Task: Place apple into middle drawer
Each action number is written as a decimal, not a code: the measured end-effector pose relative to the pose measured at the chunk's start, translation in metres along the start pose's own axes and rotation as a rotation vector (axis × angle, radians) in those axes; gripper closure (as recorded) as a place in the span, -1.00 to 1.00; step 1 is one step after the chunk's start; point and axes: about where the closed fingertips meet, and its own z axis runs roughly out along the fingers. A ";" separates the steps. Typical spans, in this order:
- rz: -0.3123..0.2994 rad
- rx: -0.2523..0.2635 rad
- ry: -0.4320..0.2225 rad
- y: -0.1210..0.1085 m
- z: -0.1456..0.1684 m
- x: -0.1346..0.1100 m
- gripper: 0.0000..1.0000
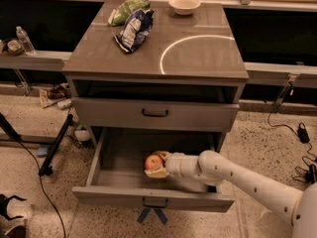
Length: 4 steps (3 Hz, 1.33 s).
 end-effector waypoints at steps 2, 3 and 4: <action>0.014 -0.009 0.054 0.006 0.022 0.028 -0.89; 0.041 -0.012 0.068 0.003 0.017 0.027 -0.95; 0.141 -0.019 0.037 -0.006 -0.007 0.005 -0.35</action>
Offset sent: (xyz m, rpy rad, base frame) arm -0.0019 0.0078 -0.0477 -0.0657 0.0560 -0.0063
